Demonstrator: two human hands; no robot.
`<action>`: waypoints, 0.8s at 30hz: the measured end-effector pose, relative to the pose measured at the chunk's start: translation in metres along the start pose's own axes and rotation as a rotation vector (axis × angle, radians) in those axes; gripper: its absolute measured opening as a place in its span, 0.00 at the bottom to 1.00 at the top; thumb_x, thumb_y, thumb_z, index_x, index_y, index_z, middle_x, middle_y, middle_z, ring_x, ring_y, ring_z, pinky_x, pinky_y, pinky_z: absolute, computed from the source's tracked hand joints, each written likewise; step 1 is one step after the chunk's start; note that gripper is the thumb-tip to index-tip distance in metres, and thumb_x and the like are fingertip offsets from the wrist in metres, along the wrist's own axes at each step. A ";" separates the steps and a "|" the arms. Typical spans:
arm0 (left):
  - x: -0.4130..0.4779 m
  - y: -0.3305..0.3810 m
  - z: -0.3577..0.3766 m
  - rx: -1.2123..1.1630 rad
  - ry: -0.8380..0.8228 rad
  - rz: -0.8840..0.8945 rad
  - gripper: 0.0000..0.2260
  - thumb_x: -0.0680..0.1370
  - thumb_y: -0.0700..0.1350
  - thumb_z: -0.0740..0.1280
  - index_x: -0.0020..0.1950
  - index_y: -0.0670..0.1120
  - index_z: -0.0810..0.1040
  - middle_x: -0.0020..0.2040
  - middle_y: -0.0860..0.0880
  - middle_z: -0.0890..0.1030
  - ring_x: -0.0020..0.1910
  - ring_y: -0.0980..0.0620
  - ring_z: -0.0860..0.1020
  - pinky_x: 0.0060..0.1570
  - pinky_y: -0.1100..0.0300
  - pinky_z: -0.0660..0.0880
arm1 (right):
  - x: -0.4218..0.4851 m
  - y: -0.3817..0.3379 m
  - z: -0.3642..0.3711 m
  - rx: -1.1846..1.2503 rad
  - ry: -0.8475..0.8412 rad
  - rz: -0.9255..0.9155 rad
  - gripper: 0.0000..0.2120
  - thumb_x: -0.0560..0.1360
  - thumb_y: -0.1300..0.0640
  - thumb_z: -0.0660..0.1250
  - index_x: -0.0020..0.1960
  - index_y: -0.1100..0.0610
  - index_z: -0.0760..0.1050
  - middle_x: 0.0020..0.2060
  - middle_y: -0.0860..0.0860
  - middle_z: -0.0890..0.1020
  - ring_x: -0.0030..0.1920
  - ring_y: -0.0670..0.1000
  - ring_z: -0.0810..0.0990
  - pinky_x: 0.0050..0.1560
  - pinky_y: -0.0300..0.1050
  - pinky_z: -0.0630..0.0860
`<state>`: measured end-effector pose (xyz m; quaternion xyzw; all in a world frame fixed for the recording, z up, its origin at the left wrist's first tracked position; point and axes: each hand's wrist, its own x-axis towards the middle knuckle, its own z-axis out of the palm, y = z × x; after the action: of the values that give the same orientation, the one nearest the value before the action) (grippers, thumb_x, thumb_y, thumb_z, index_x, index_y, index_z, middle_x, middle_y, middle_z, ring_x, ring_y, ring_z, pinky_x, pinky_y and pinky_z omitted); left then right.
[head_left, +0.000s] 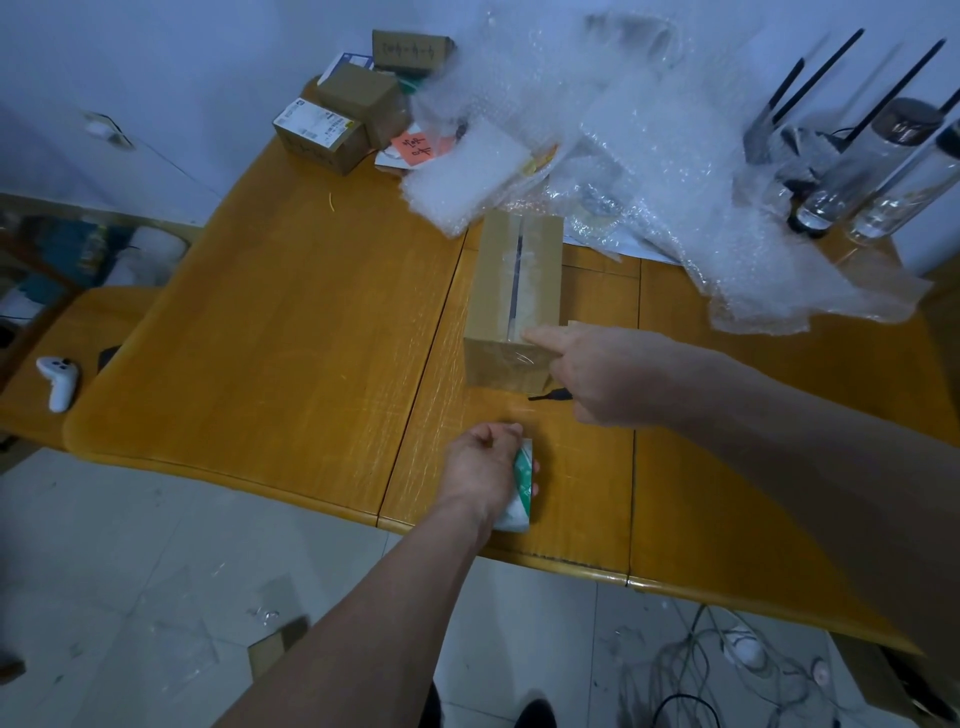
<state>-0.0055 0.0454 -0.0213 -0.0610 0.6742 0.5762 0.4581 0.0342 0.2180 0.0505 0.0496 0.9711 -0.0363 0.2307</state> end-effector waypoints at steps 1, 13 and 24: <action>0.000 0.000 0.000 -0.001 0.002 0.003 0.06 0.82 0.47 0.67 0.55 0.47 0.81 0.46 0.43 0.85 0.39 0.50 0.84 0.30 0.59 0.82 | 0.000 0.000 -0.002 -0.032 -0.006 -0.007 0.18 0.76 0.58 0.66 0.65 0.62 0.78 0.81 0.52 0.59 0.77 0.51 0.63 0.80 0.49 0.56; -0.011 -0.013 -0.019 0.025 0.034 0.052 0.10 0.82 0.51 0.66 0.53 0.46 0.82 0.40 0.45 0.86 0.33 0.51 0.83 0.31 0.62 0.80 | -0.116 0.025 0.115 0.430 0.168 0.575 0.10 0.82 0.47 0.60 0.52 0.52 0.75 0.47 0.46 0.72 0.44 0.46 0.74 0.47 0.49 0.78; -0.015 -0.019 -0.014 0.046 0.029 0.087 0.08 0.82 0.50 0.66 0.52 0.47 0.82 0.40 0.44 0.86 0.34 0.51 0.83 0.30 0.62 0.79 | -0.137 0.024 0.196 0.682 0.323 1.043 0.09 0.80 0.50 0.66 0.51 0.54 0.70 0.36 0.51 0.78 0.34 0.53 0.79 0.31 0.49 0.73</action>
<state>0.0067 0.0207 -0.0258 -0.0293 0.6957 0.5791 0.4240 0.2458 0.2130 -0.0631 0.5907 0.7759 -0.2180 0.0402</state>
